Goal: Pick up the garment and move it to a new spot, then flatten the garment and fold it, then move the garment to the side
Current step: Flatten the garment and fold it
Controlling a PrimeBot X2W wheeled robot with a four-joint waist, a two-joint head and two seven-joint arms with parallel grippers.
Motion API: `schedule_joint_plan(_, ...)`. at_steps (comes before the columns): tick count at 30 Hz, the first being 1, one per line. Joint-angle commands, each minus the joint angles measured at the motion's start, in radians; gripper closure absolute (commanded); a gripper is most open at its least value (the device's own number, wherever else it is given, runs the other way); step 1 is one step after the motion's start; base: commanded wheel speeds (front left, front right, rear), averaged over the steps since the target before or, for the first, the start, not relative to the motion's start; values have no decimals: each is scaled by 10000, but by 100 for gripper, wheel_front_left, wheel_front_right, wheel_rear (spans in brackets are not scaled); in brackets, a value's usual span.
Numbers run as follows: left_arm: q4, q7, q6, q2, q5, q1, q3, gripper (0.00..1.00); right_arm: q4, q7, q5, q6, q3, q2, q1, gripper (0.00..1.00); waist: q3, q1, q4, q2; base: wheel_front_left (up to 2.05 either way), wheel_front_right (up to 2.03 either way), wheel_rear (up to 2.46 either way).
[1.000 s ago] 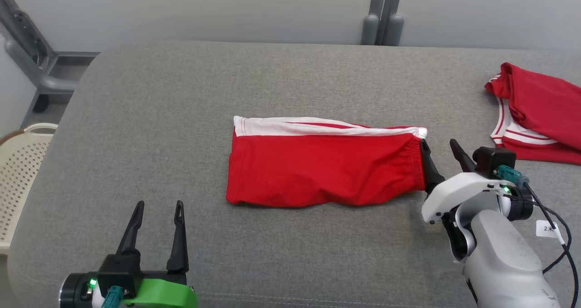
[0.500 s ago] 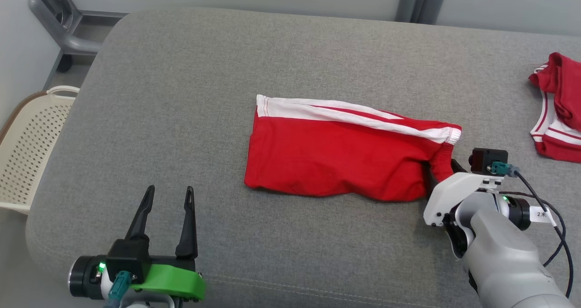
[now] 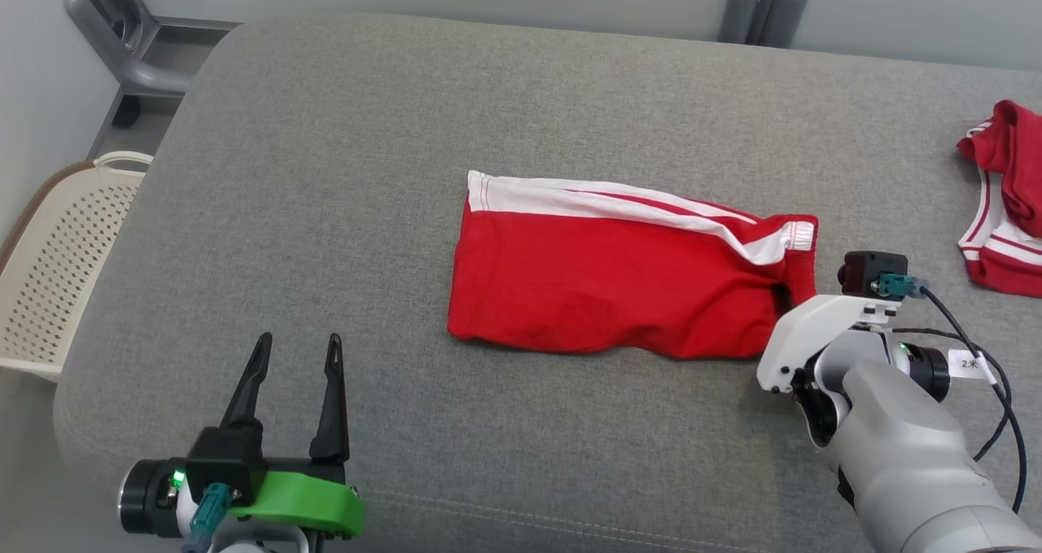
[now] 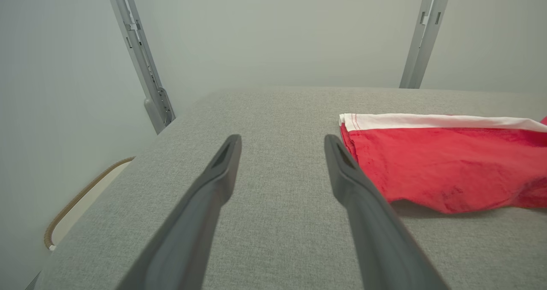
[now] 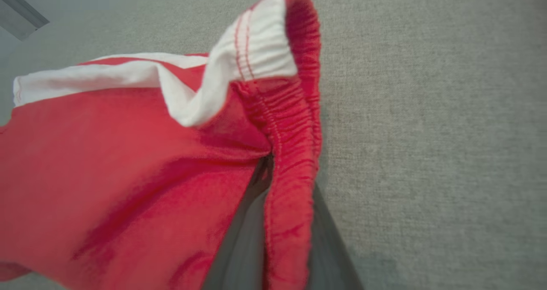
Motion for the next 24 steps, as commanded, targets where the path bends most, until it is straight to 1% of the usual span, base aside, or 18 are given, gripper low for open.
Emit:
schedule_joint_plan(1, 16, 18, 27, -10, 21, 0, 66, 0, -32, -132, 121, -4, 55, -126, -76, 100, -67, 0, -81, 0, 0, 0, 0)
schedule_joint_plan(5, -30, 18, 50, -12, 22, 122, 90, 0, -179, -255, 338, -7, 287, -466, 42, 100, -209, 0, -271, 0, 0, 0, 0)
schedule_joint_plan(8, -65, 18, 49, -14, 18, 179, 39, 0, -265, -268, 531, -7, 432, -577, 160, 100, -272, 0, -353, 0, 0, 0, 0)
schedule_joint_plan(11, -55, 18, 66, -13, -43, 202, 49, 0, -461, -162, 727, -7, 782, -906, 323, 100, -341, 0, -515, 0, 0, 0, 0)
schedule_joint_plan(16, -76, 18, 81, -14, -69, 294, 39, 0, -1104, 199, 1433, -7, 1437, -1121, 566, 100, -426, 0, -785, 0, 0, 0, 0)
schedule_joint_plan(19, -95, 18, 93, -13, -118, 319, 1, 0, -1923, 753, 2351, -4, 1961, -934, 789, 100, -465, 0, -917, 0, 0, 0, 0)
schedule_joint_plan(21, -100, 18, 111, -12, -164, 323, -38, 0, -2681, 1240, 3239, -4, 2296, -958, 994, 100, -485, 0, -984, 0, 0, 0, 0)
schedule_joint_plan(24, -78, 18, 116, -13, -196, 304, -133, 0, -3928, 1988, 4647, -4, 2772, -1166, 1346, 100, -501, 0, -1030, 0, 0, 0, 0)
